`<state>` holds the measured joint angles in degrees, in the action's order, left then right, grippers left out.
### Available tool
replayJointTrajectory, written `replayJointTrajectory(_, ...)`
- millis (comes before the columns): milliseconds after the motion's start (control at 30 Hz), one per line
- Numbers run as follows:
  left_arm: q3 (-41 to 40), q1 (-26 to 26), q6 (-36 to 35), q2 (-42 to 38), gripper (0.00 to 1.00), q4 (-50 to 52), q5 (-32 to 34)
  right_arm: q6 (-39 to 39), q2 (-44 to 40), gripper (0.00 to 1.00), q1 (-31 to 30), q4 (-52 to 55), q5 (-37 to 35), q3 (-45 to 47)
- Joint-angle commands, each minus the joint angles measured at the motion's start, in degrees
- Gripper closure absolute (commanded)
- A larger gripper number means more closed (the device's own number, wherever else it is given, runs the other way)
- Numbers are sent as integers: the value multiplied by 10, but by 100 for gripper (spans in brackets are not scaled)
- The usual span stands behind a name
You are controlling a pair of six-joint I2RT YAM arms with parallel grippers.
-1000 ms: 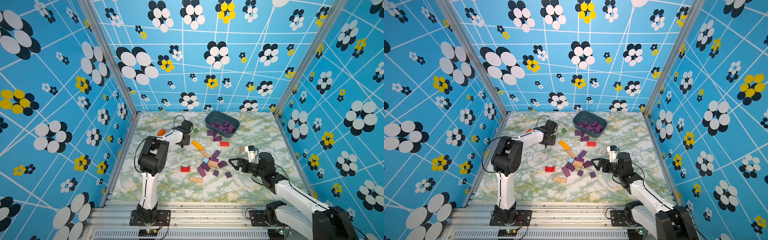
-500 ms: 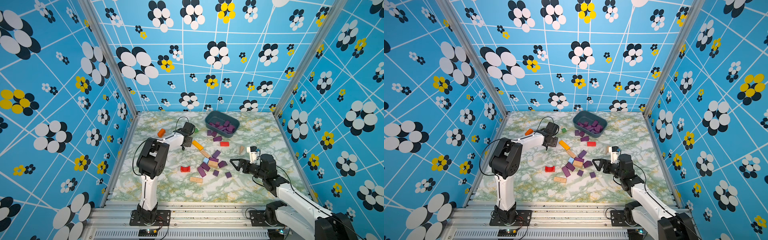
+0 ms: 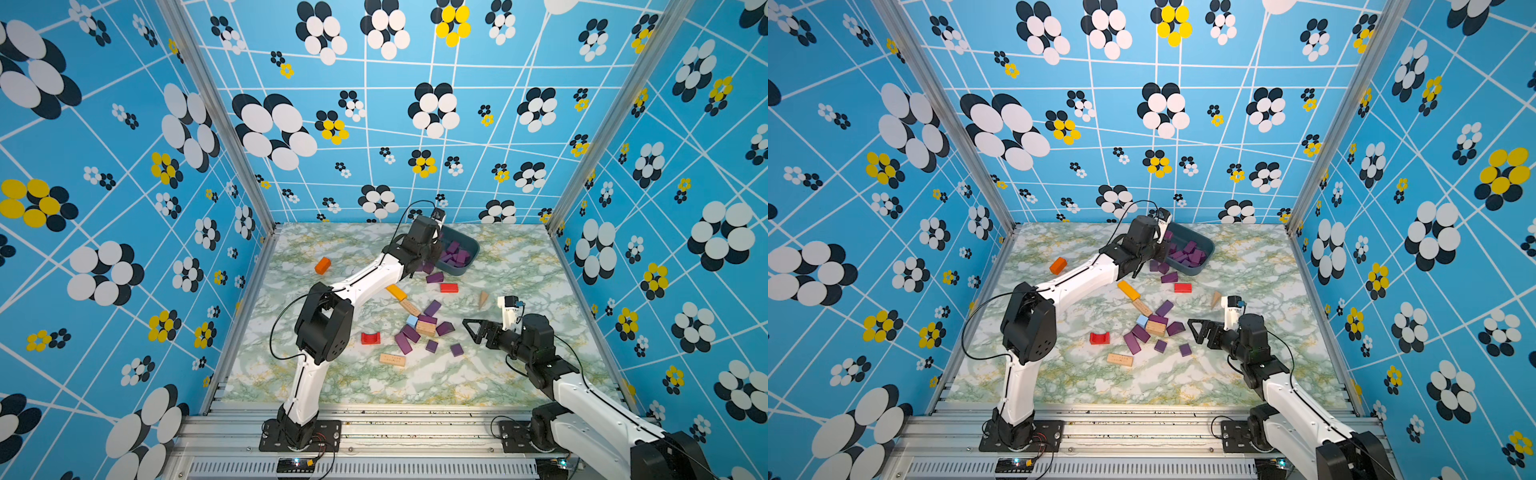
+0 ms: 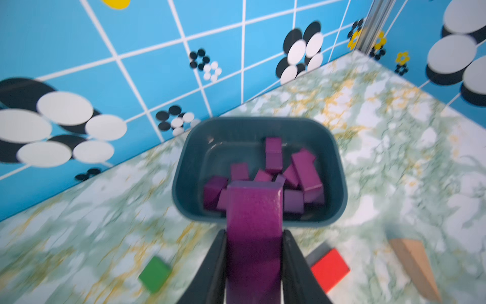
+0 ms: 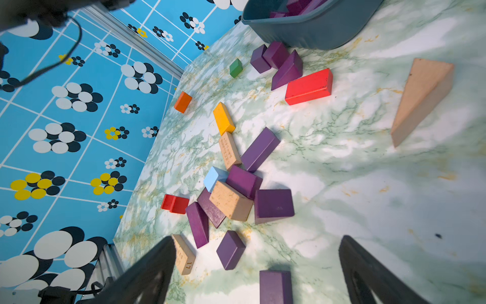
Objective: Pick purple bricks into the storage bin
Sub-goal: Place the building block in the storage box.
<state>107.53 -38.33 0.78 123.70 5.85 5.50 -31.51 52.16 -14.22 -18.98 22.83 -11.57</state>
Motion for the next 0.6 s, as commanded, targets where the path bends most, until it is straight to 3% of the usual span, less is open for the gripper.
replayJointTrajectory(0,49,-5,-3,70,74,-35,-29,25,-21,1,-3,-29,-24,20)
replayJointTrajectory(367,95,0,-18,156,71,-178,-20,41,-31,1,-4,-29,-65,31)
replayJointTrajectory(500,131,7,-17,187,66,-189,-27,41,-18,1,-4,-31,-61,27)
replayJointTrajectory(567,162,15,0,205,58,-184,-53,40,-17,1,-5,-31,-63,26)
